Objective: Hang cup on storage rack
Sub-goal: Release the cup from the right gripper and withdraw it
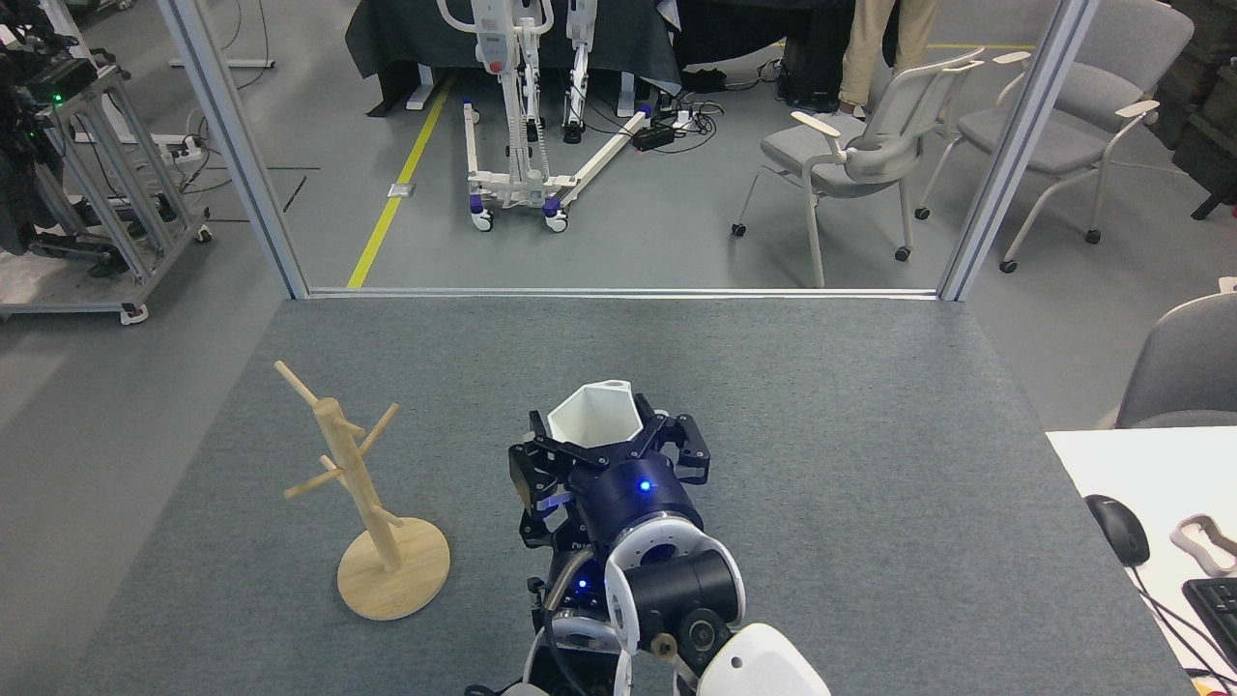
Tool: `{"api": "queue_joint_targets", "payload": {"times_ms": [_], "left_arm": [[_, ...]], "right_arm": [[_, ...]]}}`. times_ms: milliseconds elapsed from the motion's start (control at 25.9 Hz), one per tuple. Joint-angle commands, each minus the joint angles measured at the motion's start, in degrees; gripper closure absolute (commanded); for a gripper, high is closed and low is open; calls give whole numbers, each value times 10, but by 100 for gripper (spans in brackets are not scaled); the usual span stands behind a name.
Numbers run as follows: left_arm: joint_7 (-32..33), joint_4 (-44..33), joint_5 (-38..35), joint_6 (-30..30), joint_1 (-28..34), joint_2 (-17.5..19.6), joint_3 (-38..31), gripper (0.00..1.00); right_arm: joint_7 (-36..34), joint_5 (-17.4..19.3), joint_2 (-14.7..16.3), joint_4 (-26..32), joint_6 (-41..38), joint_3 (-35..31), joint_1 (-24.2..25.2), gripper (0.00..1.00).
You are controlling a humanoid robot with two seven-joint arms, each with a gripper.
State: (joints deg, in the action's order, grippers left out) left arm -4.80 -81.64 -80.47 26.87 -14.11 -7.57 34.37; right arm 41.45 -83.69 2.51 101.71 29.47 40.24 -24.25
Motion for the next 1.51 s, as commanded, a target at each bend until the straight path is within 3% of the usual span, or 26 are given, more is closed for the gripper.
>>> {"api": "queue_joint_targets", "payload": {"times_ms": [0, 387, 503, 619, 851, 1083, 1277, 1470], "left_arm": [[-2, -3, -1, -42, 0, 0, 0, 93], [-35, -29, -8, -67, 10, 7, 1, 92], [-37, -32, -9, -67, 10, 7, 1, 92], [-48, -30, -9, -67, 10, 7, 2, 92], [-48, -26, -14, -67, 8, 7, 1, 92], [-49, -21, -19, -67, 7, 5, 2, 92], [-49, -26, -36, -81, 11, 8, 2, 91], [-50, -44, -67, -89, 13, 10, 2, 91]], "right_arm": [[-55, -2, -1, 5, -5, -2, 0, 1], [-303, -3, 6, 9, -22, -16, -6, 1], [-372, -2, 14, 10, -50, -57, -5, 1], [-422, 3, 43, 9, -94, -106, 1, 1], [-467, 53, 84, -21, -190, -255, 49, 1], [-519, 55, 115, -85, -270, -401, 122, 1], [-526, 50, 123, -162, -283, -451, 151, 1], [-526, 28, 109, -239, -282, -472, 162, 1]]}}
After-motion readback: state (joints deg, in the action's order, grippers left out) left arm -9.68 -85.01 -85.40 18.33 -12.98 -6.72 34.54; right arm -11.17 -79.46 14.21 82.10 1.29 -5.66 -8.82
